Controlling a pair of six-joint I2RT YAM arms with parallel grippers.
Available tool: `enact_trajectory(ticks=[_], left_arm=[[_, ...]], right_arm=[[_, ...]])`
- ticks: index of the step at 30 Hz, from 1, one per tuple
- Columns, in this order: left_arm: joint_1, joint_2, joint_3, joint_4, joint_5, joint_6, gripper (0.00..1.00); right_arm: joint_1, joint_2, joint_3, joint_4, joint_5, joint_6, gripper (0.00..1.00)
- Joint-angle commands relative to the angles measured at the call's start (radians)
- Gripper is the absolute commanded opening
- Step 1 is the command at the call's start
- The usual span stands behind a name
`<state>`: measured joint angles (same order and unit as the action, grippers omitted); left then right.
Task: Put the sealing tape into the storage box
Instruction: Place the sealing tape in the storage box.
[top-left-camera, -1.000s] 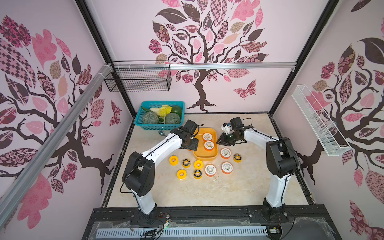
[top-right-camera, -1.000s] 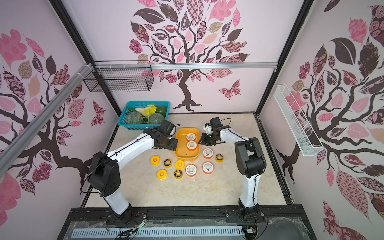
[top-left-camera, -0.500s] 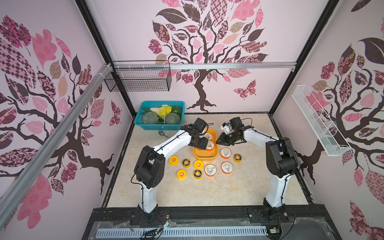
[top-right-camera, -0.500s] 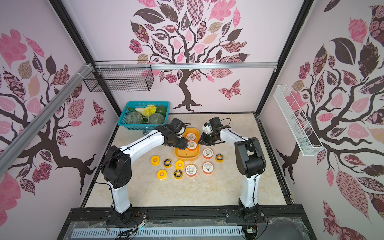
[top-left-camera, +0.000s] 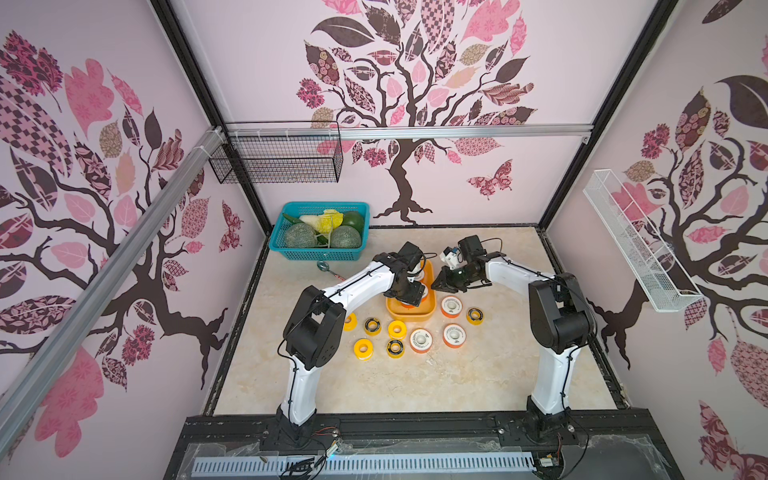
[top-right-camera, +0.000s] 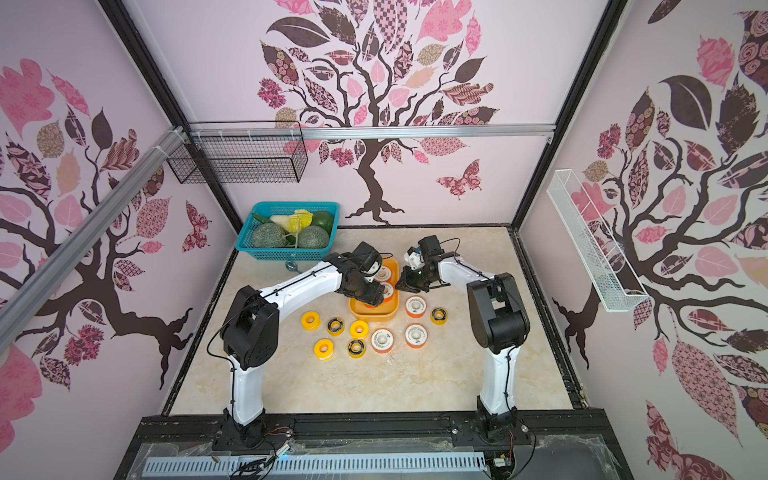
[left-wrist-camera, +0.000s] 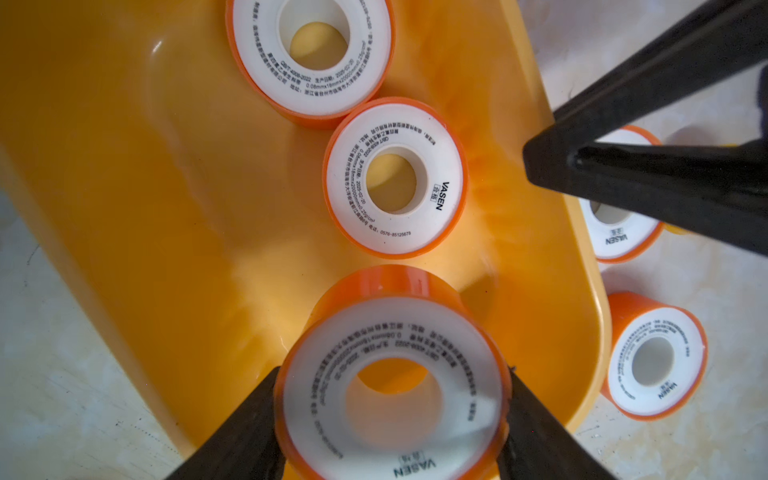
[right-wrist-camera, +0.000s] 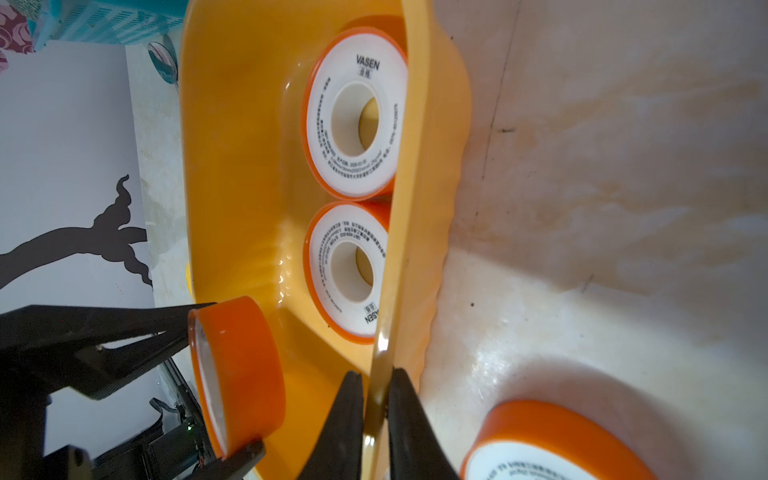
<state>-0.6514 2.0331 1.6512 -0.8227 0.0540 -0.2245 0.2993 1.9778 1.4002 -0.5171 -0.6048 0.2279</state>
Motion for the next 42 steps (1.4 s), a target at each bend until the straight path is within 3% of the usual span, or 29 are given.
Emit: enact_trajectory(ticks=[1,29,42], left_arm=[[-0.006,0.036,0.028,0.003,0.000,0.020,0.67],[-0.050,0.080,0.043,0.000,0.040,0.046,0.69],[-0.052,0.101,0.061,0.003,0.058,0.049,0.75]], right_arm=[[0.006,0.024,0.029,0.006,-0.011,0.005,0.17],[0.009,0.031,0.042,-0.014,-0.001,0.003,0.17],[0.009,0.034,0.051,-0.021,-0.001,0.002,0.16]])
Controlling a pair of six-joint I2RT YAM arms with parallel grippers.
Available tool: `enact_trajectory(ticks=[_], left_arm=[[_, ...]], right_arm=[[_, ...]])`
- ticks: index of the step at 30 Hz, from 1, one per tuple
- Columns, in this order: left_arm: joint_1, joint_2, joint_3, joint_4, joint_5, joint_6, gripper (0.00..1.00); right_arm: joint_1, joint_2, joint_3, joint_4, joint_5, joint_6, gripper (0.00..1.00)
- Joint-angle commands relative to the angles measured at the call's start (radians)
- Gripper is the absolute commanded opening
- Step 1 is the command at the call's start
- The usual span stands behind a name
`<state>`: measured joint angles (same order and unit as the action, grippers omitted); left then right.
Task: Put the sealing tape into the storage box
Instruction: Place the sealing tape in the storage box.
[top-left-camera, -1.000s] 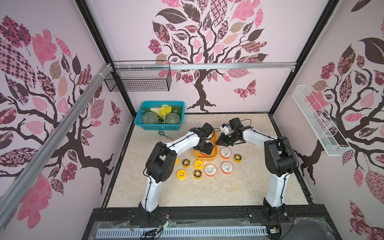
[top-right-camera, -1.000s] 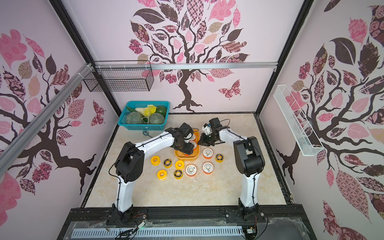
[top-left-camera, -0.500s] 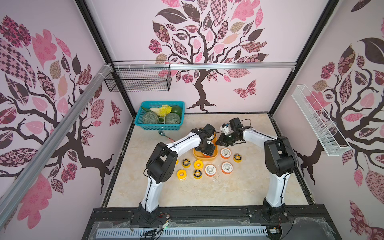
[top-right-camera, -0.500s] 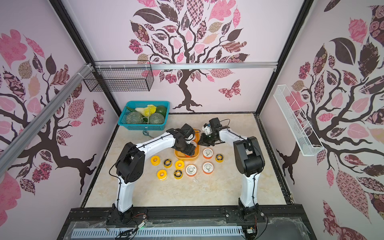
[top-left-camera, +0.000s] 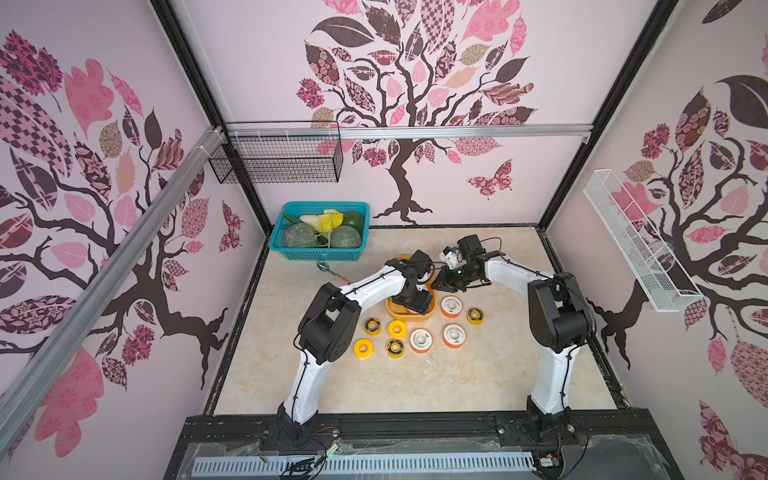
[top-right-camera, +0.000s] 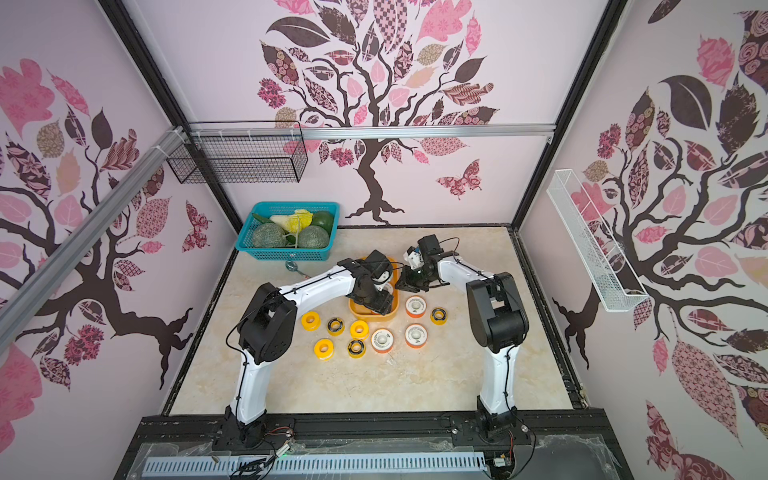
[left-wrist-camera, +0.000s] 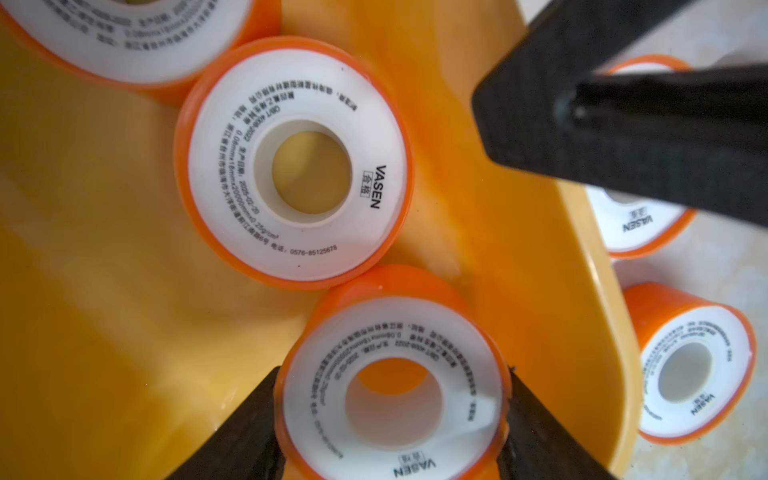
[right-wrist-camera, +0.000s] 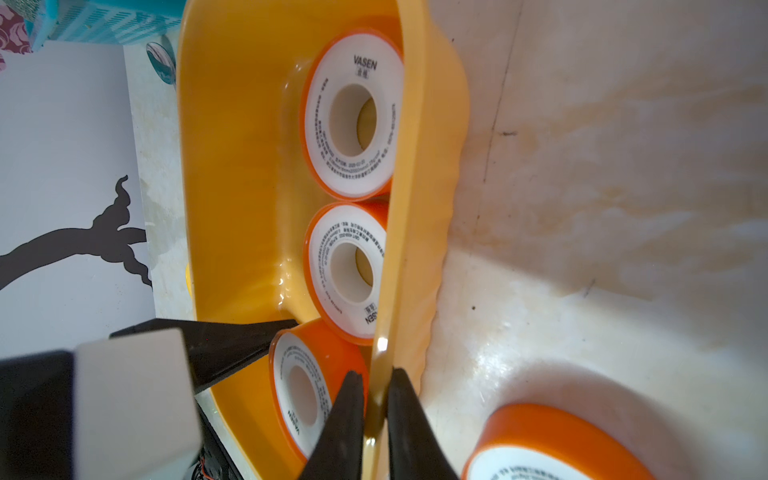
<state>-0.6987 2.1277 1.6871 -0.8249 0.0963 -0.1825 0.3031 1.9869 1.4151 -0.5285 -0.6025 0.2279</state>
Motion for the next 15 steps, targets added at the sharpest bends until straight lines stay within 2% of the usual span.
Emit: enact_trajectory(ticks=[1,8,15], left_arm=[[-0.004,0.002,0.025,0.008,0.017,0.007,0.76],[-0.005,-0.032,0.005,0.035,0.027,0.017,0.87],[-0.004,-0.071,-0.013,0.047,-0.006,-0.002,0.87]], right_arm=[[0.007,0.024,0.037,-0.010,-0.001,0.002,0.16],[0.008,0.024,0.036,-0.012,0.002,0.000,0.16],[0.007,0.018,0.032,-0.014,0.003,-0.001,0.16]])
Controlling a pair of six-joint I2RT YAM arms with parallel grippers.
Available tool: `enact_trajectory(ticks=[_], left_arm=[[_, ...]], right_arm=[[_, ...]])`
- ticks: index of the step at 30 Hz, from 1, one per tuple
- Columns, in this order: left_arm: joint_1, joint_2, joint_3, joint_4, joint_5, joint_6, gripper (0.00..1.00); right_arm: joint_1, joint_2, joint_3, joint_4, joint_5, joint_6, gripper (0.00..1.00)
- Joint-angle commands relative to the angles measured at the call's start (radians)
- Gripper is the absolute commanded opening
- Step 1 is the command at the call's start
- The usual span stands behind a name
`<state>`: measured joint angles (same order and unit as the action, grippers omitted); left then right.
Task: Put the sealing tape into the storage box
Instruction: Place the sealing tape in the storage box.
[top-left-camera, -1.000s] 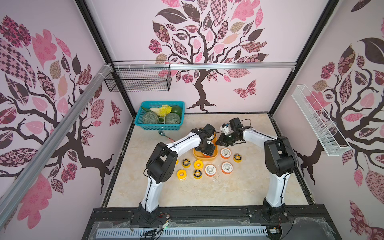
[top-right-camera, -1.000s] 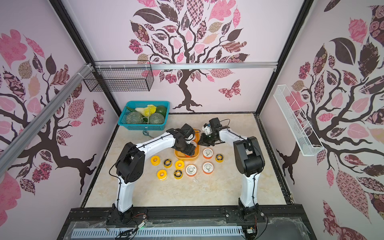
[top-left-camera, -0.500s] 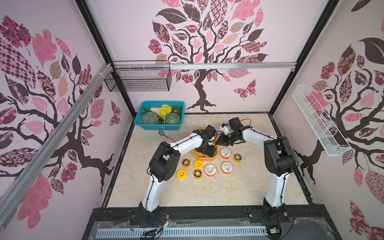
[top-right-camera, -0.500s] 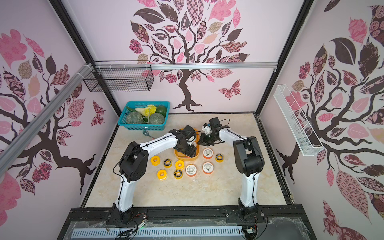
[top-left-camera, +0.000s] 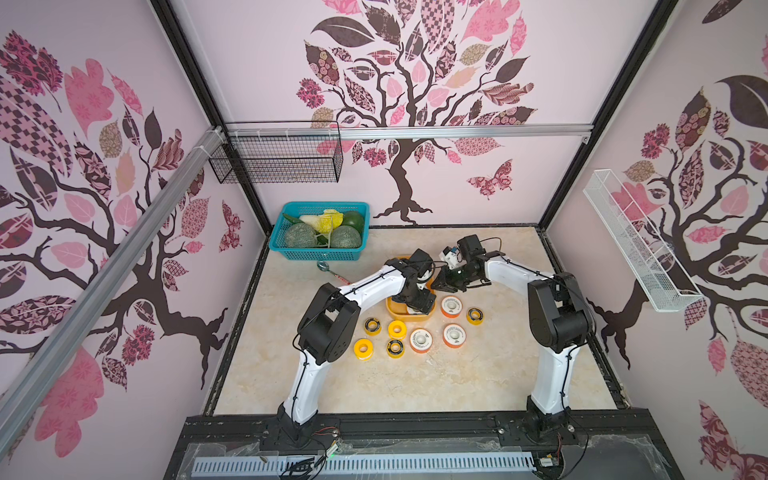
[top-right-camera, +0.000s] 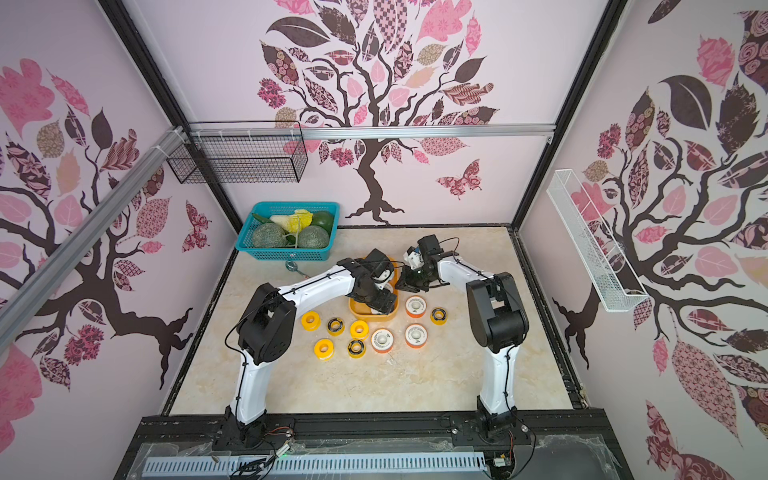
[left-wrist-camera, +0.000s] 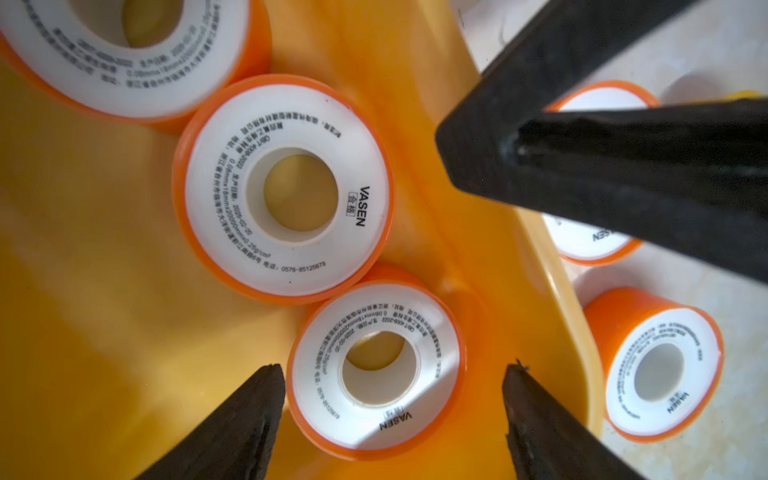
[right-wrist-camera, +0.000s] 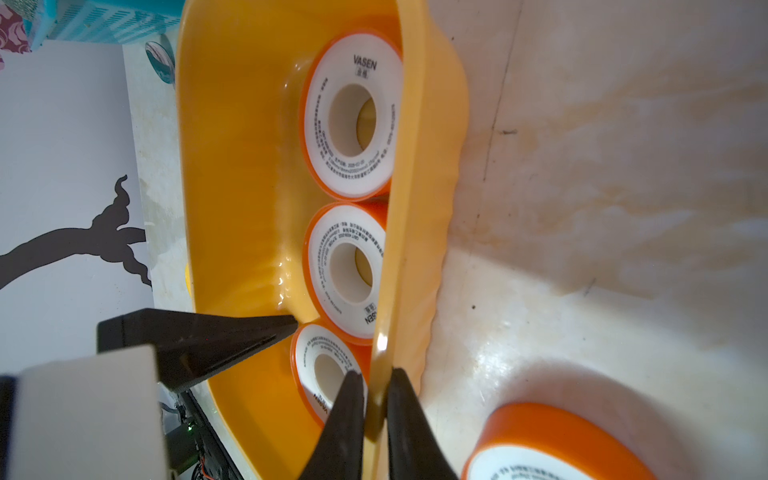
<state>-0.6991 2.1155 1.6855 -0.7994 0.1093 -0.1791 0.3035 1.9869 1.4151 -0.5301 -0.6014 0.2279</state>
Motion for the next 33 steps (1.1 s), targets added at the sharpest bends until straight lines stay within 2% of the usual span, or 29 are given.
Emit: enact_trajectory(ticks=[1,5,8,11,14,20,26,33], left_arm=[[-0.004,-0.072,-0.023,0.030,-0.036,-0.009,0.87],[0.007,-0.123,-0.076,0.064,-0.089,-0.025,0.85],[0.023,-0.128,-0.098,0.064,-0.094,-0.039,0.79],[0.043,-0.114,-0.106,0.057,-0.097,-0.059,0.67],[0.056,-0.099,-0.114,0.056,-0.105,-0.075,0.50],[0.057,-0.060,-0.106,0.042,-0.105,-0.070,0.31],[0.056,-0.025,-0.091,0.028,-0.146,-0.079,0.21],[0.053,0.010,-0.072,0.014,-0.107,-0.068,0.20]], right_arm=[[0.007,0.019,0.032,-0.014,0.003,-0.001,0.16],[0.006,0.019,0.031,-0.013,0.002,-0.002,0.16],[0.006,0.019,0.030,-0.014,0.001,-0.002,0.16],[0.007,0.018,0.031,-0.016,0.003,-0.004,0.16],[0.006,0.016,0.031,-0.017,0.003,-0.005,0.16],[0.007,0.015,0.032,-0.022,0.004,-0.006,0.16],[0.007,0.016,0.036,-0.025,0.002,-0.009,0.16],[0.006,0.016,0.040,-0.027,0.003,-0.010,0.16]])
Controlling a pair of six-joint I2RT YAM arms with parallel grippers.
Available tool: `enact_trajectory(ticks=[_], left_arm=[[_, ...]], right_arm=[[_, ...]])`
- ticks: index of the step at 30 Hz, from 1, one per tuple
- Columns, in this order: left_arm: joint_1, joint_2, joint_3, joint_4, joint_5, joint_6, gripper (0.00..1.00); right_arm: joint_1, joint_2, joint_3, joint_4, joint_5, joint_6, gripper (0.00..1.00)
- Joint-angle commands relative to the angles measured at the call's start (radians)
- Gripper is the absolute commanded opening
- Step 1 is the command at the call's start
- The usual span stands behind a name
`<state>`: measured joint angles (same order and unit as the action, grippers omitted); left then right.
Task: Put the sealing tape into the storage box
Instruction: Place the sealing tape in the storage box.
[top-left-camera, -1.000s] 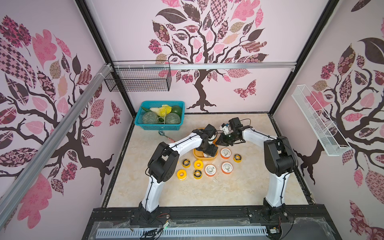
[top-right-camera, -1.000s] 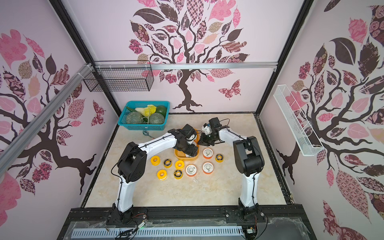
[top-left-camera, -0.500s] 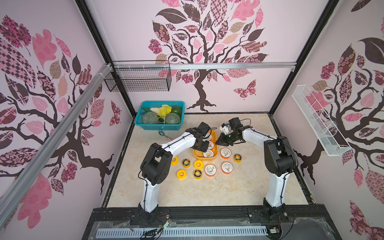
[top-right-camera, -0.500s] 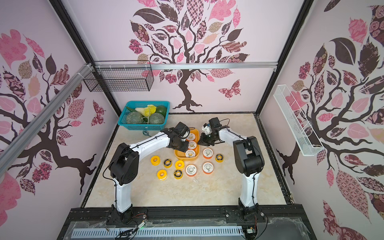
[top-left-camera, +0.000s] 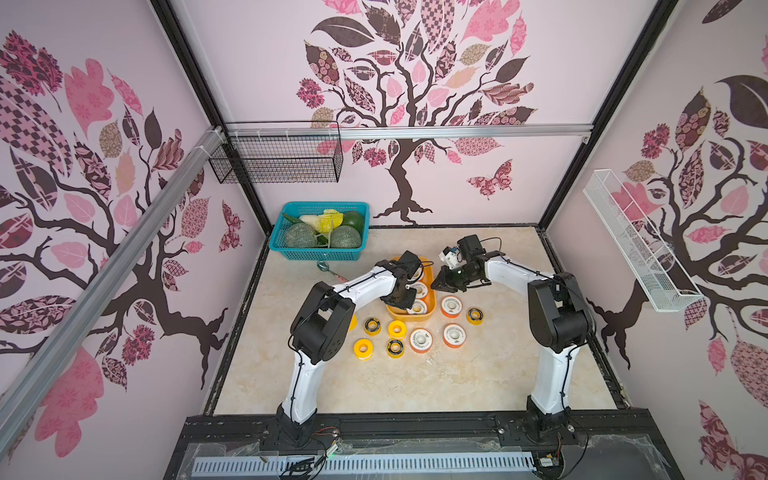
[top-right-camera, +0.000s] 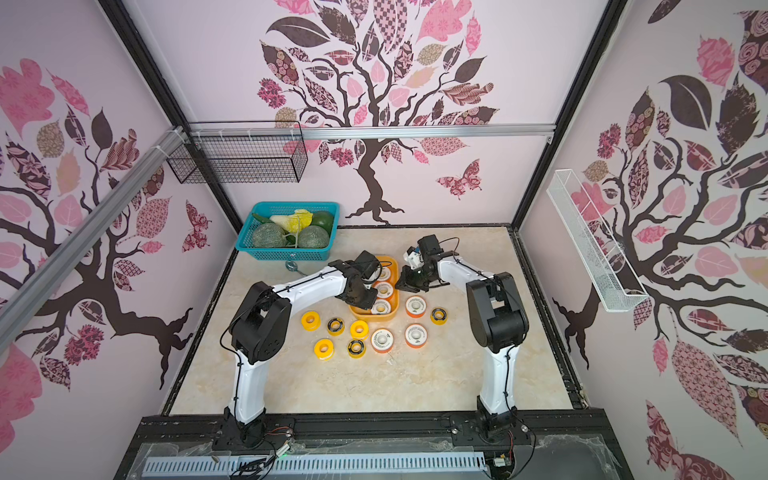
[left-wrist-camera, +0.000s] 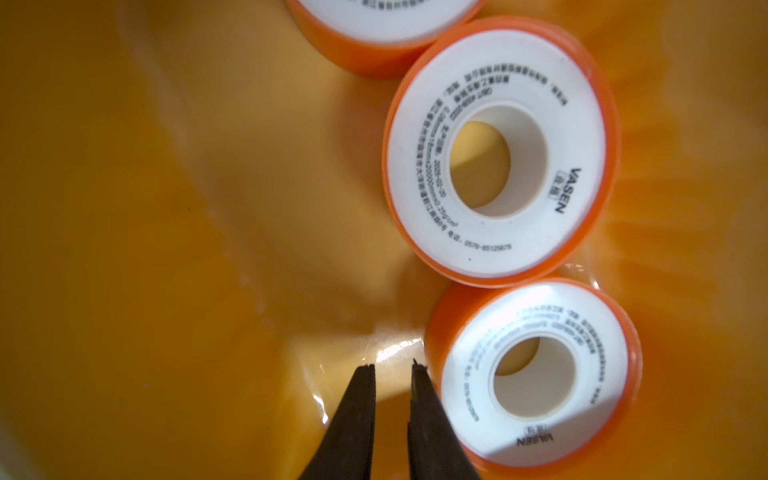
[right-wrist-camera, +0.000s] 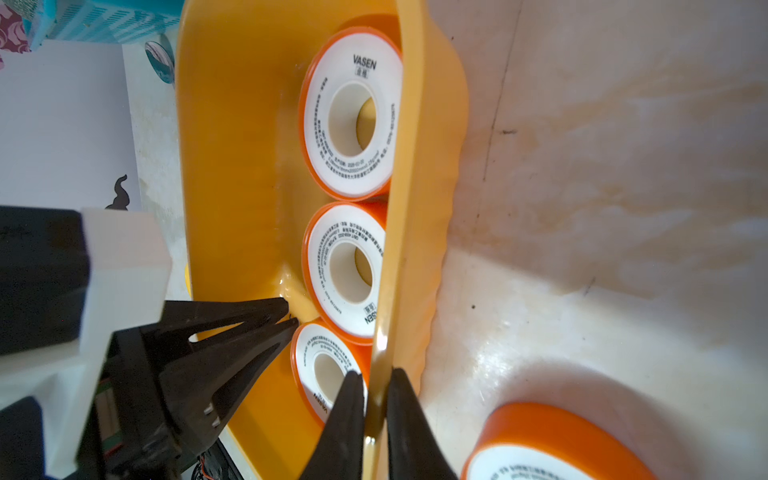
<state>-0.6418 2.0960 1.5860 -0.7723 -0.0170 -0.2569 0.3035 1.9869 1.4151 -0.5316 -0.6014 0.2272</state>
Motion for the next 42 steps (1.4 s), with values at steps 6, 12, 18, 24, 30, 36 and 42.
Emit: enact_trajectory(ticks=[6,12,18,24,30,36,42], left_arm=[[-0.011,0.044,0.048,-0.018,0.051,0.015,0.21],[-0.010,0.032,0.051,-0.019,0.045,0.014,0.22],[-0.010,-0.004,0.053,-0.032,-0.013,0.014,0.23],[-0.011,-0.083,0.052,-0.030,-0.037,0.018,0.34],[-0.009,-0.182,0.023,-0.007,-0.042,0.028,0.50],[0.041,-0.335,-0.111,0.106,-0.016,0.013,0.59],[0.106,-0.465,-0.214,0.139,-0.024,0.007,0.67]], right_arm=[[0.006,0.014,0.042,-0.030,0.001,-0.010,0.16],[0.007,0.009,0.044,-0.030,0.004,-0.011,0.16],[0.007,-0.019,0.042,-0.031,0.023,-0.013,0.17],[0.006,-0.068,0.045,-0.041,0.047,-0.017,0.22],[-0.004,-0.132,0.038,-0.049,0.068,-0.017,0.32],[-0.044,-0.211,-0.005,-0.050,0.083,-0.019,0.40],[-0.090,-0.282,-0.050,-0.079,0.105,-0.043,0.41]])
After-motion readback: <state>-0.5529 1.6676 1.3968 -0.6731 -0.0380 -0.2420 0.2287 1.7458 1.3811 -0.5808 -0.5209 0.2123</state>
